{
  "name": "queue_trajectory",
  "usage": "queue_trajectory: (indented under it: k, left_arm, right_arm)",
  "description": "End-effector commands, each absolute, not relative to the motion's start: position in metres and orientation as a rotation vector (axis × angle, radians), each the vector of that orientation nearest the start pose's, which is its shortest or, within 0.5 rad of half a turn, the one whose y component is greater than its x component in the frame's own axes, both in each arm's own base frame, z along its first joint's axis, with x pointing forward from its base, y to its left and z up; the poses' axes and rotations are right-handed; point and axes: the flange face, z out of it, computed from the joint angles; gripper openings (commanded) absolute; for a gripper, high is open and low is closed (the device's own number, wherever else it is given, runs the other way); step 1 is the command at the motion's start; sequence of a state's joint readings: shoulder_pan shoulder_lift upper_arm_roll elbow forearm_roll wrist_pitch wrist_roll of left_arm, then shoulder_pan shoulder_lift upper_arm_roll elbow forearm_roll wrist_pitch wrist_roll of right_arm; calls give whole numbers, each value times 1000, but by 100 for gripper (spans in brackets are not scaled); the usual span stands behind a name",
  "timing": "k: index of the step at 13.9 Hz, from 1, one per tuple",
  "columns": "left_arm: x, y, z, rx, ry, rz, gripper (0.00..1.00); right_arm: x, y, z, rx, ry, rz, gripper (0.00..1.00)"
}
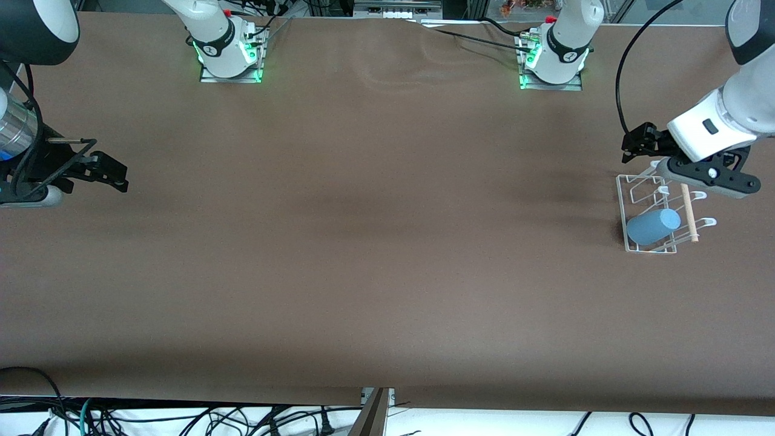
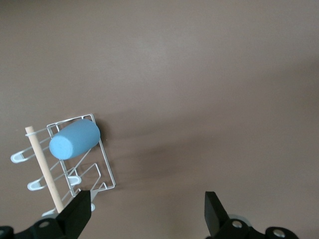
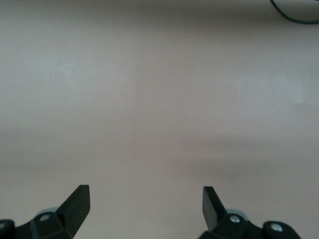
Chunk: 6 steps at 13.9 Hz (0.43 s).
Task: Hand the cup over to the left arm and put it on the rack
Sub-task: 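Open the left gripper and raise it away from the rack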
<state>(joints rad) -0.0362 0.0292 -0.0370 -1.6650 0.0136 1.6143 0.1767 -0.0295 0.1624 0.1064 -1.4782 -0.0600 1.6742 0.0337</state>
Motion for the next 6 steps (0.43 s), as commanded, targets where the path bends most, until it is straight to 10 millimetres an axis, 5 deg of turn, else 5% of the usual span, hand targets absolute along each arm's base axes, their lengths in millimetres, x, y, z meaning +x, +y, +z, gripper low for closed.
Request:
queue_trajectory:
  k: [1, 6]
  left_arm:
    - [554, -41, 567, -3133, 288, 84, 100]
    - [555, -39, 569, -3133, 267, 77, 100]
  right_arm:
    - [611, 35, 588, -3166, -66, -69, 100]
    - [611, 35, 588, -3166, -71, -72, 100]
